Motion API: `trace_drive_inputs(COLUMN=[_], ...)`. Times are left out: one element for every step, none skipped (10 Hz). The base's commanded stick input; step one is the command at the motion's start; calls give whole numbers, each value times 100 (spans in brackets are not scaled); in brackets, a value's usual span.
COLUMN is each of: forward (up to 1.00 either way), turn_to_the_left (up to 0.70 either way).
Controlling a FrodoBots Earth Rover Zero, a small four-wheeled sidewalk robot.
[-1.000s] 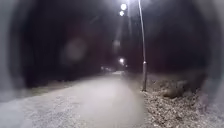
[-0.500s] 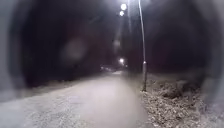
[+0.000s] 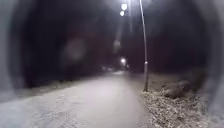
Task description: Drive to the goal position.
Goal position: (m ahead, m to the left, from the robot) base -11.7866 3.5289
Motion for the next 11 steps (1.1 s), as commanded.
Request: trace_drive_inputs(forward=[0, 0, 0, 0, 0, 0, 0, 0, 0, 0, 0], turn_to_the_left=[0, 0, 0, 0, 0, 0, 0, -23, -59, -70, -70])
